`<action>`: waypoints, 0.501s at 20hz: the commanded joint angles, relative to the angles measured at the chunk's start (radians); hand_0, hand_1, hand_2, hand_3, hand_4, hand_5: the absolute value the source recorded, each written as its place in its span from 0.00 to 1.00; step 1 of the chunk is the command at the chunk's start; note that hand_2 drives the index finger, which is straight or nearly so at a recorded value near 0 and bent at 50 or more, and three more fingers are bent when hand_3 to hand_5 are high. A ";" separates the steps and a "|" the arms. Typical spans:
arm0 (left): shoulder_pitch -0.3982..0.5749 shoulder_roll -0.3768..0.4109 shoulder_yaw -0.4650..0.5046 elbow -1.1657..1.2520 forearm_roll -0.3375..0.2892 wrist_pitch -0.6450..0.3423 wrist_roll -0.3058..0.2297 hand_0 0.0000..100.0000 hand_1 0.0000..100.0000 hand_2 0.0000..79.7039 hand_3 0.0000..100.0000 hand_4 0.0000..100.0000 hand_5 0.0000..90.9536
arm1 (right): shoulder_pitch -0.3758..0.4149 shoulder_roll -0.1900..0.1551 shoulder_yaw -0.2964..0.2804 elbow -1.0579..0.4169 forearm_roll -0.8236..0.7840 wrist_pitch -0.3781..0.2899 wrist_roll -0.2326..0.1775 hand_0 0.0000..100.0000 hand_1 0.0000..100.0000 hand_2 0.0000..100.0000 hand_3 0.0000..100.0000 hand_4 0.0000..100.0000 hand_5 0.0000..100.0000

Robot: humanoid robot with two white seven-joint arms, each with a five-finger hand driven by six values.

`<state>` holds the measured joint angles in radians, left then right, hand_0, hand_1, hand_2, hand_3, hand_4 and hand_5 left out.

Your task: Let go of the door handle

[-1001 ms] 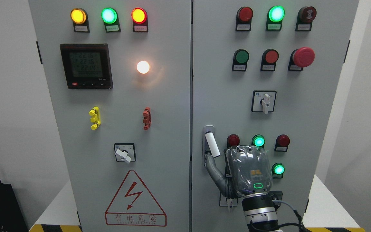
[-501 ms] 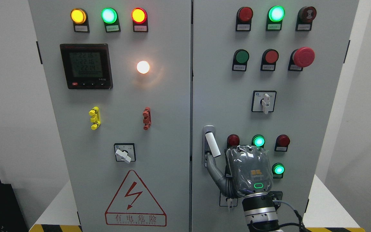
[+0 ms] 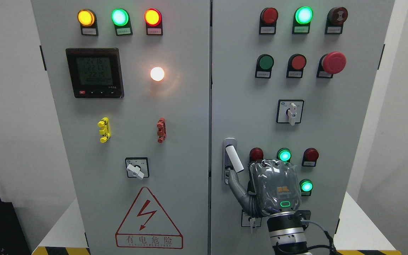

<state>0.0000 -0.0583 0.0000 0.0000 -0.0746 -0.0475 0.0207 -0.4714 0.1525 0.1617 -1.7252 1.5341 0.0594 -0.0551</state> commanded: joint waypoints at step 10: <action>-0.003 0.000 0.002 0.009 -0.001 0.000 -0.001 0.12 0.39 0.00 0.00 0.00 0.00 | -0.001 -0.002 -0.001 0.000 -0.003 0.011 0.001 0.55 0.08 1.00 1.00 1.00 0.97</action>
<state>0.0000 -0.0583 0.0000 0.0000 -0.0746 -0.0475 0.0207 -0.4723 0.1514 0.1613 -1.7254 1.5317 0.0689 -0.0593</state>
